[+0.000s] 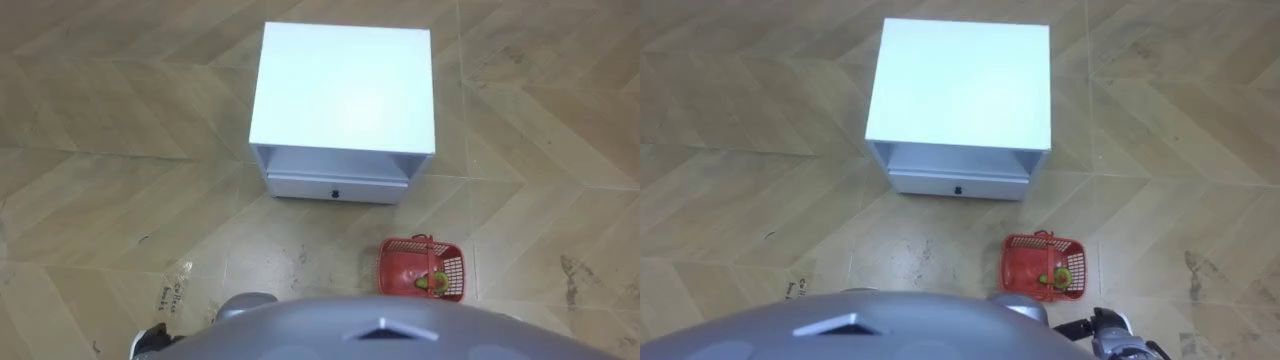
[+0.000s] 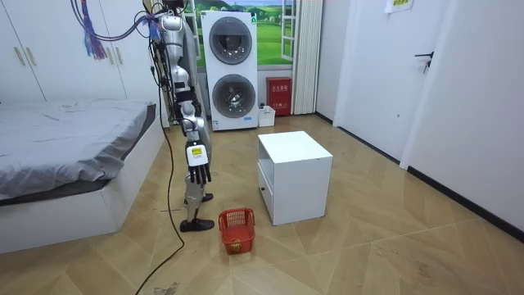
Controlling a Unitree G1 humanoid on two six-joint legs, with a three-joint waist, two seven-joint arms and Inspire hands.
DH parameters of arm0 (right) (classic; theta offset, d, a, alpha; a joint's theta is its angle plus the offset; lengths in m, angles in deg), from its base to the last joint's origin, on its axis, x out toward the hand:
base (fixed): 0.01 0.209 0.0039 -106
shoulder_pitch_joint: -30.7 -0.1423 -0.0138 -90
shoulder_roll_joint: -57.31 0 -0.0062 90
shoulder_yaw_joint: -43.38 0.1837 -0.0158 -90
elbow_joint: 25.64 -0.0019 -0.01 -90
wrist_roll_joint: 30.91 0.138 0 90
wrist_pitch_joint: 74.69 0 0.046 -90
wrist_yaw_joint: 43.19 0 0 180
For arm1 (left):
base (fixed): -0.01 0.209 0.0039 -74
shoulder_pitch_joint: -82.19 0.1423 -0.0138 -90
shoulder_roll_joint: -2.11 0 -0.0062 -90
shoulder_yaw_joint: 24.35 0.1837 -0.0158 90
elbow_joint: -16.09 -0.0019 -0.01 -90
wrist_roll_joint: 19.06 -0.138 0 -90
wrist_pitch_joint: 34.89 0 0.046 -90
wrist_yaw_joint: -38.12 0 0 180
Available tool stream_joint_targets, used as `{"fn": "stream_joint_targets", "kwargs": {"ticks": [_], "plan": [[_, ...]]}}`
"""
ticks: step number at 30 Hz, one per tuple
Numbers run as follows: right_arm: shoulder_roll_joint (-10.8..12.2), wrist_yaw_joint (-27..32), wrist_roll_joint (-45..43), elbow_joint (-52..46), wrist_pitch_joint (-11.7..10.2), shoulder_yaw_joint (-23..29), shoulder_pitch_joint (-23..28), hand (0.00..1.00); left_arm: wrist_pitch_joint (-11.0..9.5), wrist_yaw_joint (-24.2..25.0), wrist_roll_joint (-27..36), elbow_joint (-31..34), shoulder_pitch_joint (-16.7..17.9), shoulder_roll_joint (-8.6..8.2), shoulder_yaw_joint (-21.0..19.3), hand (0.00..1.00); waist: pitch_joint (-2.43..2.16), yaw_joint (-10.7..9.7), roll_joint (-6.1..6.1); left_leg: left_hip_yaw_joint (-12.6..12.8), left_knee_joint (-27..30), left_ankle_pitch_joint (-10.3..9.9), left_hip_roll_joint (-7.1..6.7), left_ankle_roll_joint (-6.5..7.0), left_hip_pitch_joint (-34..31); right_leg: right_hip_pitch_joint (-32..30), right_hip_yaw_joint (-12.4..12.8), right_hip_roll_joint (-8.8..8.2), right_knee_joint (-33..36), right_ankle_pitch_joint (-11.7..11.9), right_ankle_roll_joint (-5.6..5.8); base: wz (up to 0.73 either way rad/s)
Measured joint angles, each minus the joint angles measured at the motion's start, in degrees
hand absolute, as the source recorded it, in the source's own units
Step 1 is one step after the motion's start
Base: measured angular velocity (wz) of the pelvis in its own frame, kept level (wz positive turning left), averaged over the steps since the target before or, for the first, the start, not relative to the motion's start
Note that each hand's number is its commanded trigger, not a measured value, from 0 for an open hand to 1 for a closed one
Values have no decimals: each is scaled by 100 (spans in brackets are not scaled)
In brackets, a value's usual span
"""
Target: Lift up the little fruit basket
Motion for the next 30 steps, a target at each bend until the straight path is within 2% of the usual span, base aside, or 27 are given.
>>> {"fn": "stream_joint_targets", "kwargs": {"ticks": [7, 10, 14, 20, 30], "plan": [[0, -1, 71, -4, -76, -3, 0, 0, -44, -5, 5, 16, -72, -5, 1, 0, 7, 0, 35, 0, -3, 0, -8, 0, 0, 0, 3, -8, -1, -4, 7, 0], [0, -9, 187, -4, -137, -1, -7, 0, -171, -5, 5, 22, -106, -6, -9, 0, 7, 4, 40, -1, -6, 0, -23, 1, -1, 0, -8, -25, -1, -12, 19, 0], [0, -39, 239, 19, -188, 1, 30, 0, -243, -7, 0, -4, -112, -4, -11, 0, 9, -12, 20, -15, -7, 0, -44, 1, 0, 7, -18, -42, -1, -13, 24, 0], [1, -61, 211, 28, -186, -2, 91, 0, -244, -54, 1, -87, -82, -6, -11, 0, 12, -2, -22, -19, -13, 0, -46, 1, 1, 7, -13, -42, -5, -16, 29, 0], [-1, 95, 214, -3, -172, 2, 101, 0, -205, -302, -222, -149, -67, -18, -51, 0, 2, 7, 1, -15, 21, -37, -81, 60, -27, -21, -48, -97, 46, -51, 68, 0]]}}
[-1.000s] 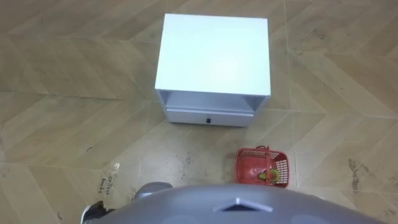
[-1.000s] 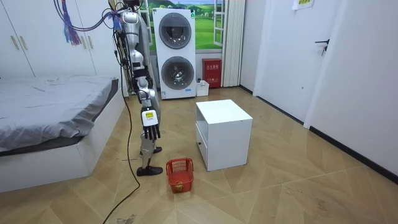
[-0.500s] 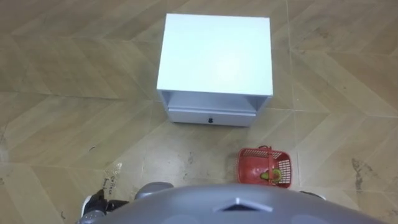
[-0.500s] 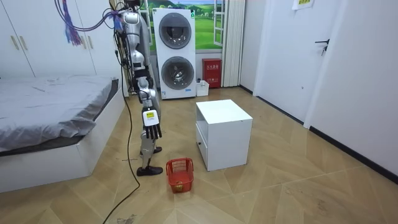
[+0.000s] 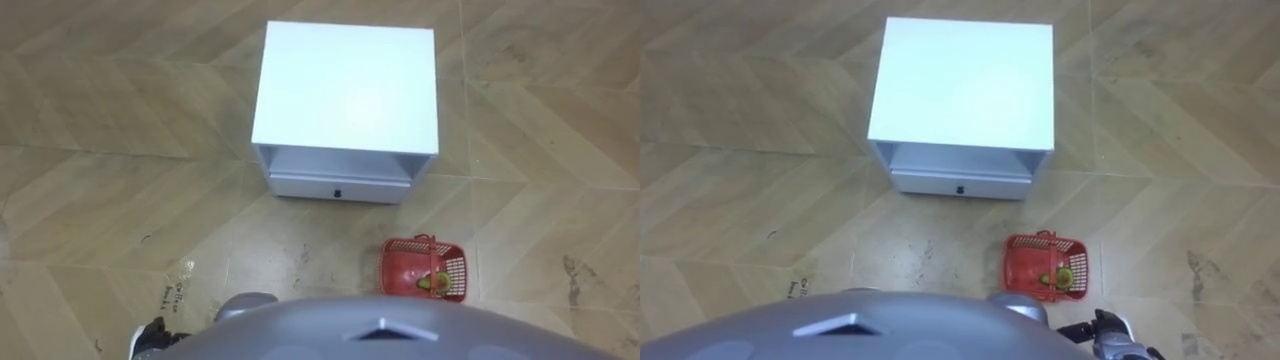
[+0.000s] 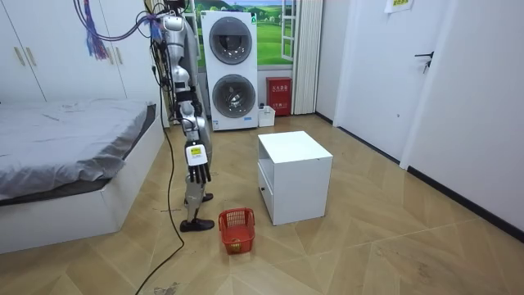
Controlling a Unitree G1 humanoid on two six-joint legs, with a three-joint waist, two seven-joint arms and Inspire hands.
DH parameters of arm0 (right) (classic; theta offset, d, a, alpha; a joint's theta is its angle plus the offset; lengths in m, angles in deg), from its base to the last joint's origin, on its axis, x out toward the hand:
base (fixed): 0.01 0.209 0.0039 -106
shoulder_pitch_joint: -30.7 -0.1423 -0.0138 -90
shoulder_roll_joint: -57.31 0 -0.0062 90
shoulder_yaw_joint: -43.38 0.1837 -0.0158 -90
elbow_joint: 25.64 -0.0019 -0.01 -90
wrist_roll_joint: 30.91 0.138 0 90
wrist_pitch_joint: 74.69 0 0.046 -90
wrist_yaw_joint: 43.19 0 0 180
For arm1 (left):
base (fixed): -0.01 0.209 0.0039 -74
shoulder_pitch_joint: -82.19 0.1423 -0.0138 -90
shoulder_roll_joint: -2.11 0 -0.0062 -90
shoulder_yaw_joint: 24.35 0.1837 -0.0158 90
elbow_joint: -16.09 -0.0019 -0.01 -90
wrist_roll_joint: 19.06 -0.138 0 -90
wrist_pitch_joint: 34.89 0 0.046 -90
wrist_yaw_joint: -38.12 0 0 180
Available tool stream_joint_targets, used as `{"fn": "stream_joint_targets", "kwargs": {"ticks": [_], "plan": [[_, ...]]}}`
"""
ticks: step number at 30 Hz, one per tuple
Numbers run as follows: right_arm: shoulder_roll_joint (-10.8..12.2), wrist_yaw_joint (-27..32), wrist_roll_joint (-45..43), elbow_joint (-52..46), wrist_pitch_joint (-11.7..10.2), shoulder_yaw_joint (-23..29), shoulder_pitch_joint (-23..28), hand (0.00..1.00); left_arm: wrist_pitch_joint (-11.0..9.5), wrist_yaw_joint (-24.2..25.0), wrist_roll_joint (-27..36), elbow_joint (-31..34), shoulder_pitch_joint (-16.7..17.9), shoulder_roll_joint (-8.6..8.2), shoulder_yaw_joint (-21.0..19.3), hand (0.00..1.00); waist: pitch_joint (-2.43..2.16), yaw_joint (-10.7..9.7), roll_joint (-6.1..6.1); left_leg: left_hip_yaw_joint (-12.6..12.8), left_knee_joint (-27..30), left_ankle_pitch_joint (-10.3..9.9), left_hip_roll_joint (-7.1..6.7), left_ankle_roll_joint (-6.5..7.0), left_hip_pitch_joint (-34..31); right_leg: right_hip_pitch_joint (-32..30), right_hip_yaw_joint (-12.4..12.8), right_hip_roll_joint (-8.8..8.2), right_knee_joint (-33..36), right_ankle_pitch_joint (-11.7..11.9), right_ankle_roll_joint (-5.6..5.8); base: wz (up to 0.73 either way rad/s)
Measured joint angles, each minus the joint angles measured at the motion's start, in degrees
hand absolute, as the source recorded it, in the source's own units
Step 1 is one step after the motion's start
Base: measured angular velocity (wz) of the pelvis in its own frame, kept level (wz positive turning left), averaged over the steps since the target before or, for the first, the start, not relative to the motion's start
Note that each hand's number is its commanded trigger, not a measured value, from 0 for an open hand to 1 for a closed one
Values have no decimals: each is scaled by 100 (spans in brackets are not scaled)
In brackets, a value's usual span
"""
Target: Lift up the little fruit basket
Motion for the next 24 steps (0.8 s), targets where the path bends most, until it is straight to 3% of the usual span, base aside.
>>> {"fn": "stream_joint_targets", "kwargs": {"ticks": [4, 7, 11, 15, 16, 17, 18, 19, 20, 22, 23, 24], "plan": [[-4, 102, 5, -158, 1, 5, 8, 0, 0, -87, 0, 45, -49, -1, 0, 0, -6, -31, 2, -22, 131, -57, -88, 89, -82, -100, -51, -114, 298, -106, 57, 8], [-16, 111, 32, -194, 29, 28, -6, 0, -1, -88, 0, 29, -118, 0, 1, 0, -2, -39, -1, -20, 169, -105, -215, 169, -84, -197, -49, -269, 556, -220, 160, 6], [-35, 109, 327, -300, -5, 238, -50, 0, -17, -91, 5, -92, -208, 3, -10, 0, 9, -35, -52, 29, 489, -241, -397, 396, -395, -577, -22, -514, 997, -280, 298, -1], [-39, 102, 734, -428, -8, 337, -56, 0, -52, -83, 1, -275, -254, 19, -175, 0, 31, -28, -55, 154, 892, -368, -450, 621, -810, -1036, -13, -659, 1429, -141, 411, -7], [-30, 100, 982, -557, -5, 441, -108, 0, -132, -84, -9, -358, -275, 57, -287, 0, 53, -54, -2, 243, 1207, -486, -386, 799, -1160, -1324, -124, -776, 2000, -187, 395, 15], [-20, 102, 1061, -625, -5, 480, -92, 0, -163, -86, -10, -359, -278, 73, -325, 0, 83, -105, -4, 254, 1369, -548, -382, 847, -1249, -1454, -141, -835, 2563, -231, 363, 58], [-16, 108, 1226, -634, 18, 505, 7, 0, -212, -84, -8, -356, -275, 133, -352, 0, 87, -149, -30, 287, 1665, -685, -383, 922, -1417, -1598, -166, -929, 3778, -229, 322, 70], [-16, 110, 1345, -634, 55, 502, 11, 0, -235, -83, 15, -354, -275, 174, -347, 0, 85, -137, -79, 329, 1810, -739, -388, 955, -1516, -1617, -146, -961, 4291, -229, 307, 58], [-25, 116, 1471, -636, 67, 470, -92, 0, -242, -83, 41, -322, -342, 259, -330, 0, 40, -18, -198, 401, 2059, -801, -435, 1026, -1790, -1710, -22, -947, 5128, -212, 309, 13], [-89, 120, 1676, -638, 12, 427, -479, 0, -220, -90, 75, -329, -454, 330, -352, 0, 9, 124, -279, 456, 2533, -856, -428, 1116, -2412, -1686, -46, -919, 5702, -139, 269, -6], [-138, 120, 1933, -638, -76, 379, -777, 0, -218, -118, 76, -353, -637, 383, -341, 0, -40, 157, -353, 458, 2885, -881, -411, 1155, -2902, -1622, -43, -869, 5761, -126, 290, 6], [-163, 121, 2163, -609, -146, 378, -1105, 0, -217, -198, 95, -438, -867, 448, -335, 0, 18, 165, -395, 463, 3283, -911, -406, 1206, -3415, -1474, -46, -856, 5660, -146, 325, 13]]}}
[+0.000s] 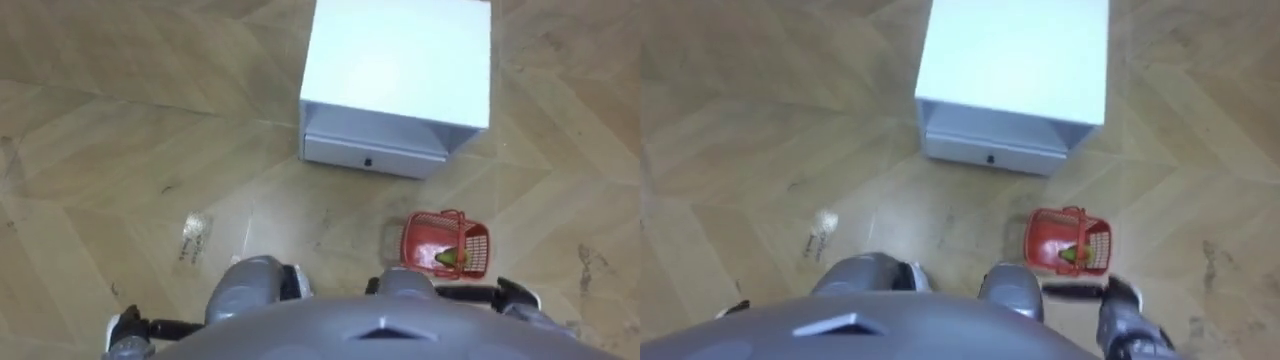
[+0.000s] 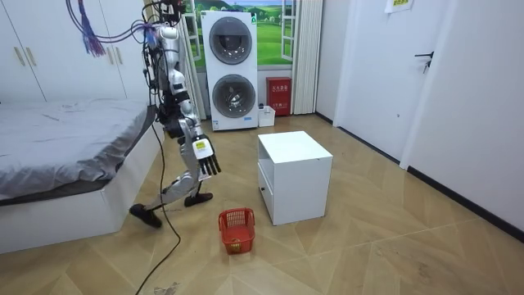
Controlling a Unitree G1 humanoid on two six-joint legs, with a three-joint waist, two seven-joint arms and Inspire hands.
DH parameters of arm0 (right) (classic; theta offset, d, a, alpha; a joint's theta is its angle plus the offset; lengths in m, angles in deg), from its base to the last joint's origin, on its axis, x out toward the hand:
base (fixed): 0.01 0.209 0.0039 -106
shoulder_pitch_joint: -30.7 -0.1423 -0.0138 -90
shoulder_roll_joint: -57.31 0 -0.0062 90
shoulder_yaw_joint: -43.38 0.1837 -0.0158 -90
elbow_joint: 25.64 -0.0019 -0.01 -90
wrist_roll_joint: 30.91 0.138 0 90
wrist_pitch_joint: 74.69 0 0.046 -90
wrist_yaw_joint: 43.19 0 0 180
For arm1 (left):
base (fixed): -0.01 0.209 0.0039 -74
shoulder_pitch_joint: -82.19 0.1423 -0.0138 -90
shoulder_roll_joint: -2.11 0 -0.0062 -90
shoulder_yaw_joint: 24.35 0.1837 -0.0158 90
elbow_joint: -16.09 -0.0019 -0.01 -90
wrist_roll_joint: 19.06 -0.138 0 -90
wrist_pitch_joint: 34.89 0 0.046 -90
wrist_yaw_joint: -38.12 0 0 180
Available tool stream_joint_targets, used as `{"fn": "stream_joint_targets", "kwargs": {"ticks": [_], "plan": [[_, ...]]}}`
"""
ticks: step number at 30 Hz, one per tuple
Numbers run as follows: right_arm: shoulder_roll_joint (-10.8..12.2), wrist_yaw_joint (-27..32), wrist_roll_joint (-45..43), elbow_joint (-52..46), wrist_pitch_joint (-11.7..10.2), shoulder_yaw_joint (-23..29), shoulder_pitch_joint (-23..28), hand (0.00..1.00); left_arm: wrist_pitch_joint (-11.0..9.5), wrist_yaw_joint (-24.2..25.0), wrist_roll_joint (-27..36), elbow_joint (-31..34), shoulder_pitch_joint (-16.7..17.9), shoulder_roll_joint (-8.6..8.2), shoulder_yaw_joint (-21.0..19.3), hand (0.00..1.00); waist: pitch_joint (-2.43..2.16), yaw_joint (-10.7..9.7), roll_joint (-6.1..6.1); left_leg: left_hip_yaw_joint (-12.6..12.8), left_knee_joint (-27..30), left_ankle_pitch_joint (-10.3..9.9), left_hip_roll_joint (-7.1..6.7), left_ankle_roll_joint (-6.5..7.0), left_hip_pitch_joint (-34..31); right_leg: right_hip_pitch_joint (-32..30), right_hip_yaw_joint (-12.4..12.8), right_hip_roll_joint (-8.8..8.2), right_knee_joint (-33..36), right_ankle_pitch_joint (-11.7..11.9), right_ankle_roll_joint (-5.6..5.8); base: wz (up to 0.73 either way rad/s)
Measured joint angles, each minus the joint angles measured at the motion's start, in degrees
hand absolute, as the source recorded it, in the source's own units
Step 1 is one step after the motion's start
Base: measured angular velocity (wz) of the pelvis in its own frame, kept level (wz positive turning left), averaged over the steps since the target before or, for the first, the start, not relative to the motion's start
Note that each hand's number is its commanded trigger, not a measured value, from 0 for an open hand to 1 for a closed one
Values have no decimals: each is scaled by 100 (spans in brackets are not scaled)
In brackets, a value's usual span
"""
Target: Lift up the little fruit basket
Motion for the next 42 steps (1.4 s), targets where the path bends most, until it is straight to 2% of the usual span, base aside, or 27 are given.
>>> {"fn": "stream_joint_targets", "kwargs": {"ticks": [1, 3, 4, 5, 6, 7, 8, 9, 11, 13, 15, 17, 18, 19, 20, 21, 22, 23, 26, 29, 30, 31, 33, 34, 35, 38, 42], "plan": [[-1, 3, 90, -9, -30, -2, -185, 0, -5, -46, 37, -47, -121, 33, 1, 0, 13, 9, -17, 2, 223, -26, 7, 32, -277, 52, 13, 10, -44, -8, 13, 14], [9, 2, 531, -20, -137, -6, -762, 0, -40, -264, 241, -168, -551, 180, 137, 0, 35, 110, -117, 41, 1236, -244, 31, 61, -1297, 229, 161, 40, -99, -114, 110, 3], [5, 4, 579, -24, -146, 0, -873, 0, -55, -299, 293, -193, -653, 216, 172, 0, 44, 134, -148, 59, 1523, -309, 39, 54, -1548, 247, 201, 26, -90, -219, 128, 12], [-19, 32, 615, -85, -195, 10, -1051, 0, -96, -375, 410, -197, -794, 250, 302, 0, 86, 144, -121, 39, 2105, -416, 47, 86, -1974, 210, 196, 25, 262, -1078, 141, 30], [-26, 73, 659, -205, -215, 7, -1031, 0, -144, -474, 445, -195, -912, 261, 404, 0, 118, 169, -138, 33, 2606, -520, 48, 86, -2283, 74, 210, 19, 829, -1537, 55, 37], [-24, 143, 664, -286, -217, 5, -1024, 0, -194, -555, 543, -231, -970, 287, 542, 0, 135, 234, -158, 28, 3078, -644, 74, 80, -2564, -148, 280, -8, 1510, -1727, 16, 21], [-27, 191, 670, -325, -217, 10, -1024, 0, -216, -585, 565, -283, -982, 305, 612, 0, 145, 256, -177, 33, 3313, -707, 83, 66, -2693, -260, 317, -27, 1862, -1779, -17, 11], [-43, 313, 638, -470, -220, 18, -1023, 0, -250, -682, 597, -378, -986, 340, 797, 0, 180, 273, -213, 35, 3727, -823, 69, 58, -2934, -461, 376, -61, 2498, -1834, -58, 12], [-105, 503, 631, -741, -273, 84, -1017, 0, -290, -800, 616, -543, -967, 335, 966, 0, 211, 241, -247, 66, 4281, -965, 44, 11, -3304, -703, 436, -131, 3302, -1901, -75, 18], [-102, 693, 576, -1123, -321, 174, -1001, 0, -377, -889, 681, -582, -773, 334, 1006, 0, 222, 157, -376, 213, 4690, -1116, 43, -109, -3525, -859, 596, -236, 3934, -1949, -38, 15], [-102, 883, 490, -1485, -464, 290, -964, 0, -450, -961, 946, -591, -512, 336, 1010, 0, 209, -13, -473, 337, 5129, -1306, 20, -401, -3647, -842, 644, -403, 4479, -1953, -35, 18], [-107, 1066, 332, -1724, -536, 295, -960, 0, -494, -1045, 1115, -630, -486, 347, 1041, 0, 223, -79, -507, 354, 5339, -1330, -35, -454, -3747, -843, 642, -503, 4768, -1953, -34, 13], [-96, 1111, 148, -1858, -538, 287, -961, 0, -594, -1086, 1159, -700, -481, 371, 1133, 0, 253, -174, -596, 375, 5447, -1350, -139, -781, -3785, -815, 638, -653, 4912, -1952, -36, 15], [-98, 1115, 56, -1923, -536, 287, -952, 0, -639, -1110, 1165, -713, -453, 372, 1146, 0, 285, -229, -706, 307, 5629, -1392, -216, -969, -3833, -800, 636, -760, 4974, -1952, -39, -19], [-131, 1125, -40, -2161, -537, 287, -941, 0, -695, -1116, 1174, -710, -319, 359, 1124, 0, 226, -206, -557, -249, 6025, -1614, -416, -847, -3912, -821, 631, -857, 5207, -1957, -29, -68], [-141, 1194, -113, -2391, -545, 296, -856, 0, -705, -1116, 1211, -709, -220, 405, 1120, 0, 206, -119, -470, -294, 6224, -1749, -500, -458, -3959, -833, 657, -865, 5432, -1969, -4, -82], [-98, 1231, -151, -2462, -539, 295, -796, 0, -719, -1126, 1247, -711, -145, 457, 1125, 0, 148, -116, -556, -259, 6247, -1787, -552, -380, -3960, -812, 677, -943, 5487, -1993, 33, -41], [-72, 1322, -171, -2658, -535, 299, -667, 0, -767, -1167, 1338, -714, -95, 521, 1153, 0, 86, -242, -675, -211, 6248, -1821, -605, -313, -3909, -726, 664, -1039, 5489, -2009, 63, 10], [-186, 1562, -226, -3007, -593, 345, -671, 0, -949, -1195, 1401, -701, -104, 529, 1293, 0, 94, -386, -709, -192, 6209, -1828, -551, -295, -3793, -630, 628, -1076, 5516, -2003, 80, 8], [-238, 1579, -398, -3151, -631, 343, -680, 0, -931, -1154, 1397, -664, 28, 551, 1292, 0, 63, -459, -794, -208, 6150, -1698, -525, -311, -3718, -576, 609, -1120, 5578, -2034, 85, 2], [-283, 1579, -399, -3178, -672, 335, -689, 0, -897, -1122, 1384, -635, 76, 556, 1292, 0, 59, -482, -870, -202, 6146, -1647, -524, -352, -3736, -567, 608, -1112, 5638, -2090, 48, 11], [-321, 1580, -396, -3169, -672, 335, -691, 0, -885, -1111, 1379, -620, 97, 555, 1293, 0, 70, -492, -876, -199, 6152, -1635, -522, -373, -3756, -551, 601, -1111, 5665, -2137, 34, 15], [-534, 1581, -393, -3138, -675, 325, -743, 0, -775, -978, 1376, -528, 160, 539, 1349, 0, 123, -491, -912, -216, 6278, -1617, -509, -521, -3850, -462, 556, -1090, 5856, -2329, -25, 6], [-629, 1588, -383, -3088, -677, 321, -784, 0, -735, -940, 1374, -516, 153, 472, 1359, 0, 159, -463, -816, -282, 6289, -1593, -470, -580, -3865, -476, 555, -1014, 5872, -2318, -32, -3], [-685, 1592, -382, -3031, -676, 320, -833, 0, -689, -836, 1370, -468, 152, 452, 1406, 0, 185, -465, -792, -282, 6199, -1535, -464, -687, -3887, -549, 567, -1011, 5901, -2337, -48, 0], [-763, 1573, -388, -2910, -676, 237, -836, 0, -617, -625, 1312, -463, 146, 464, 1536, 0, 186, -472, -810, -289, 6024, -1441, -471, -863, -3916, -669, 565, -995, 5915, -2344, -61, 4], [-844, 1367, -387, -2594, -677, -14, -843, 0, -557, -304, 1290, -459, 111, 464, 1738, 0, 186, -468, -828, -319, 5923, -1380, -454, -976, -3922, -742, 548, -947, 5906, -2344, -59, 0]]}}
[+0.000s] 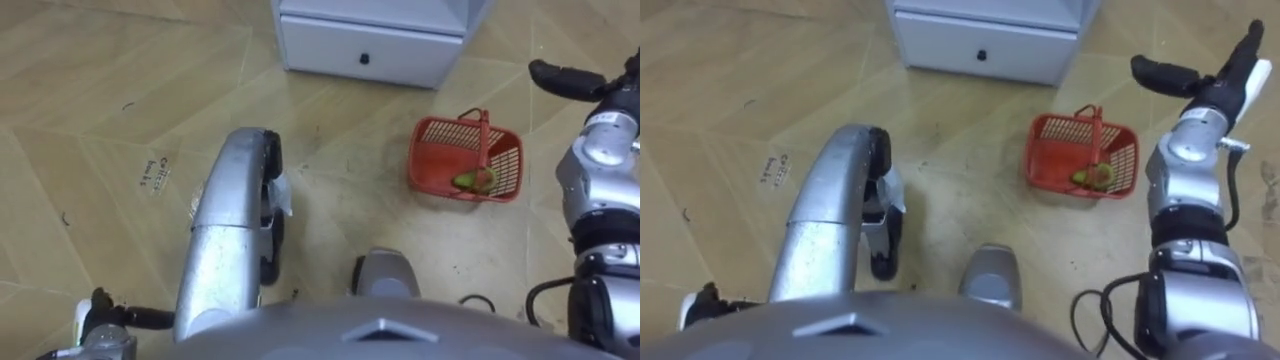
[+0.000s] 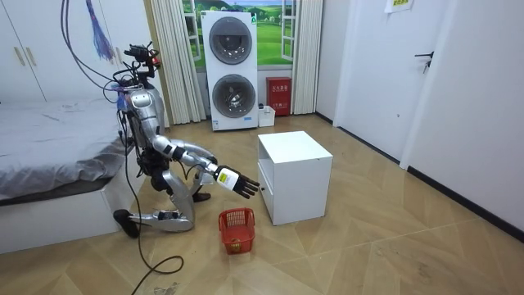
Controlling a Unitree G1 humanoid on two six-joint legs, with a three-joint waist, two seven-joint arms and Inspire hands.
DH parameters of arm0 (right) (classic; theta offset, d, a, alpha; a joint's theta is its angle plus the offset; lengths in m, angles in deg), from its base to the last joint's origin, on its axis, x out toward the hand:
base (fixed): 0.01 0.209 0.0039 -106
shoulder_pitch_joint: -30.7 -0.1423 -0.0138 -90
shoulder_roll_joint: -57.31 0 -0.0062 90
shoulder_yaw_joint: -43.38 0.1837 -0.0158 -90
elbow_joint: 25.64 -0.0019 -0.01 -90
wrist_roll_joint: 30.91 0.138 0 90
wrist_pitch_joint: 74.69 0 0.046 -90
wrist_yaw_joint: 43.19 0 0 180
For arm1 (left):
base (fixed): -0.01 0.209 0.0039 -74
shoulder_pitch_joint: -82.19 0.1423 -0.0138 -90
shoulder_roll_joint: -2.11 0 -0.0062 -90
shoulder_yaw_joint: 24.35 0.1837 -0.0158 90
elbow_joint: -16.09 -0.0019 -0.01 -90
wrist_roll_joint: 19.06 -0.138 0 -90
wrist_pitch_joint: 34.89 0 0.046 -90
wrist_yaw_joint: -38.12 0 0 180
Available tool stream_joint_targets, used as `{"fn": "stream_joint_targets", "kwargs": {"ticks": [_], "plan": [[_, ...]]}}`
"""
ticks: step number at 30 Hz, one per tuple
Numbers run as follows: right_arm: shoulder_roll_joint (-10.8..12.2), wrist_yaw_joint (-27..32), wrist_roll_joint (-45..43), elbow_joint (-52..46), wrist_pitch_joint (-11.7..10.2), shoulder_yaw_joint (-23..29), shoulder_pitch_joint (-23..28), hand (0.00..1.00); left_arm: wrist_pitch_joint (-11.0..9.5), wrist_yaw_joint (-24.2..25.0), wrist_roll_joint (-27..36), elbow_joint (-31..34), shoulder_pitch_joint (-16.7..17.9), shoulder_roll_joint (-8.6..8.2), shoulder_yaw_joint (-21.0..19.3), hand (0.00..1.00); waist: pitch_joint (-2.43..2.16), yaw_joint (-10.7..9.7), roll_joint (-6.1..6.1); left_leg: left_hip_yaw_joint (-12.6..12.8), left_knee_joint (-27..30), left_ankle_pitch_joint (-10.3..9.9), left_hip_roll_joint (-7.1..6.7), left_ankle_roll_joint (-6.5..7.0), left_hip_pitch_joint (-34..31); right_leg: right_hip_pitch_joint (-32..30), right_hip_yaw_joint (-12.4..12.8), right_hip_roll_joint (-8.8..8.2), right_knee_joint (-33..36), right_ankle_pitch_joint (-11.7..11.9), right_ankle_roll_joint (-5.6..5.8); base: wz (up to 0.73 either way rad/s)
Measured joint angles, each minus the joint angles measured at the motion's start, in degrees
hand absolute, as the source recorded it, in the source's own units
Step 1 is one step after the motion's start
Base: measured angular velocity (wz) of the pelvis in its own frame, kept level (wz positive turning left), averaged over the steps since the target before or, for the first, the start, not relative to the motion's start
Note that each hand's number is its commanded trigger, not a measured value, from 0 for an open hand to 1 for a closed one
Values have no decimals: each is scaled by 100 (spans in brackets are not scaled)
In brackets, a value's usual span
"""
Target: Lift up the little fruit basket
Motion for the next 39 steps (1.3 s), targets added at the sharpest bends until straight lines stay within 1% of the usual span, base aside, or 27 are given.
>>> {"fn": "stream_joint_targets", "kwargs": {"ticks": [2, 3, 4, 5, 7, 8, 10, 12, 15, 17, 18, 23, 26, 28, 30, 31, 33, 37, 39], "plan": [[-21, -90, 42, 248, -4, -128, -11, 0, 11, 78, 1, 43, -17, 0, 26, 0, -7, 16, 13, -38, -2, 12, 1, -22, -24, -2, -56, 37, -13, 0, 1, 6], [-23, -158, 84, 424, -3, -171, -13, 0, 20, 109, 2, 44, -54, -1, 118, 0, -9, 39, 19, -48, 0, 14, 17, -24, -35, -21, -74, 57, -9, 0, 3, 6], [-22, -210, 122, 514, -2, -175, -14, 0, 25, 146, 2, 45, -77, -1, 163, 0, -6, 76, 39, -52, 7, 14, 32, -25, -52, -49, -73, 72, 0, -2, 5, 0], [-22, -259, 163, 642, 13, -177, -13, 0, 29, 195, 2, 47, -125, -9, 190, 0, -13, 131, 73, -67, 24, 15, 60, -26, -121, -118, -66, 108, 27, -4, 7, 0], [-23, -344, 149, 732, 23, -270, -28, 0, 52, 199, -37, 35, -208, -7, 286, 0, -16, 186, 112, -52, 24, 40, 95, -24, -253, -280, -47, 116, 87, -16, -9, 0], [-23, -359, 150, 765, 23, -303, -60, 0, 64, 207, -37, 34, -247, -7, 306, 0, -5, 198, 126, -48, 25, 47, 94, -25, -272, -300, -40, 115, 100, -19, -16, 0], [-26, -444, 166, 870, 23, -389, -168, 0, 118, 256, -36, 20, -326, -4, 434, 0, 2, 235, 181, -33, 26, 62, 92, -13, -323, -357, -32, 105, 122, -27, -20, 0], [-56, -479, 226, 1058, 22, -454, -359, 0, 121, 338, -35, 23, -404, -14, 618, 0, 58, 343, 275, 5, 21, 81, 90, 22, -336, -379, -25, 66, 135, -38, -1, 2], [-138, -597, 253, 1341, 22, -735, -621, 0, 118, 405, -26, 24, -486, -19, 779, 0, 68, 433, 352, 77, 1, 93, 107, 47, -362, -499, 54, 6, 164, -43, 9, -3], [-204, -701, 259, 1435, 22, -891, -717, 0, 118, 408, -8, 24, -502, -25, 904, 0, 57, 462, 406, 103, -23, 129, 98, 52, -432, -572, 59, -27, 190, -53, 30, 4], [-229, -714, 280, 1530, 22, -937, -773, 0, 121, 411, 18, 21, -516, -35, 984, 0, 75, 462, 431, 128, -44, 160, 96, 64, -458, -595, 60, -53, 205, -55, 34, 9], [-265, -744, 479, 1833, 22, -1073, -793, 0, 164, 433, 32, 17, -580, -65, 1200, 0, 76, 470, 508, 190, -72, 247, 119, 81, -635, -822, 119, -83, 308, -71, 28, 2], [-316, -838, 542, 2094, 32, -1107, -795, 0, 164, 454, 106, -9, -665, -61, 1250, 0, 80, 479, 517, 223, -76, 282, 143, 102, -715, -959, 160, -81, 358, -87, 43, -1], [-366, -907, 584, 2146, 32, -1111, -809, 0, 165, 539, 137, -8, -692, -63, 1291, 0, 91, 492, 511, 284, -75, 294, 207, 124, -740, -1015, 210, -79, 410, -100, 42, -11], [-425, -943, 724, 2229, 32, -1114, -809, 0, 166, 578, 144, -8, -738, -70, 1291, 0, 102, 493, 527, 322, -75, 300, 235, 138, -744, -1084, 259, -88, 438, -111, 59, -8], [-428, -948, 746, 2264, 34, -1114, -809, 0, 167, 578, 145, -7, -744, -68, 1291, 0, 103, 486, 526, 325, -75, 302, 243, 142, -745, -1086, 261, -88, 441, -111, 59, -4], [-428, -961, 862, 2349, 72, -1111, -809, 0, 173, 611, 145, -7, -745, -71, 1294, 0, 107, 481, 526, 346, -68, 307, 303, 156, -753, -1093, 261, -78, 460, -115, 58, 0], [-429, -958, 926, 2451, 74, -1108, -809, 0, 196, 661, 151, -75, -746, -78, 1324, 0, 108, 482, 530, 347, -73, 333, 303, 150, -773, -1171, 259, -81, 504, -119, 65, 0], [-439, -959, 1052, 2655, 75, -1107, -811, 0, 206, 661, 153, -108, -741, -94, 1366, 0, 112, 492, 521, 346, -92, 364, 302, 143, -779, -1176, 251, -86, 521, -119, 65, 4]]}}
